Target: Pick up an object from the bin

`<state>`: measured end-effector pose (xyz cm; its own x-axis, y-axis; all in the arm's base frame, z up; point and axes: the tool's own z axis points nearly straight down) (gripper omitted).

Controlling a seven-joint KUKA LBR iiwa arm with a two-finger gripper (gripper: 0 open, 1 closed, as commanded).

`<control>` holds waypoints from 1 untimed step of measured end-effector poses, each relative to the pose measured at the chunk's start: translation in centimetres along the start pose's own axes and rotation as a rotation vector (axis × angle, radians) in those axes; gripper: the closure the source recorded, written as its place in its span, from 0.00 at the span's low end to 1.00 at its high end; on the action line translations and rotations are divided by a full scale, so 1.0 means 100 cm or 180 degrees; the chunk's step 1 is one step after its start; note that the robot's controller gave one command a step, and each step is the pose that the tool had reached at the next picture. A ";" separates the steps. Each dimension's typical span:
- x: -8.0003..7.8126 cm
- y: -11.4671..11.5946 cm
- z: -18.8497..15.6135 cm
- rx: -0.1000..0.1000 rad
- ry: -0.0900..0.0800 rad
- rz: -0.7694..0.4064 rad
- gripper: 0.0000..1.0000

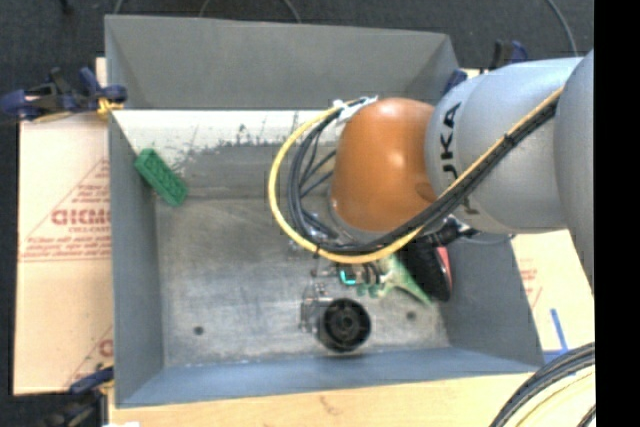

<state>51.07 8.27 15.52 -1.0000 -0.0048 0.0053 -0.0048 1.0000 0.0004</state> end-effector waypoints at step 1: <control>0.000 0.000 -0.002 -0.0001 -0.0008 0.0002 0.00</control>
Offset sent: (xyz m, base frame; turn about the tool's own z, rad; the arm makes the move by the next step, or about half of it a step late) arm 0.0243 -0.0347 -0.0114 -0.4088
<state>51.10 8.25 15.71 -1.0000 -0.0042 0.0028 -0.0042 1.0000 0.0007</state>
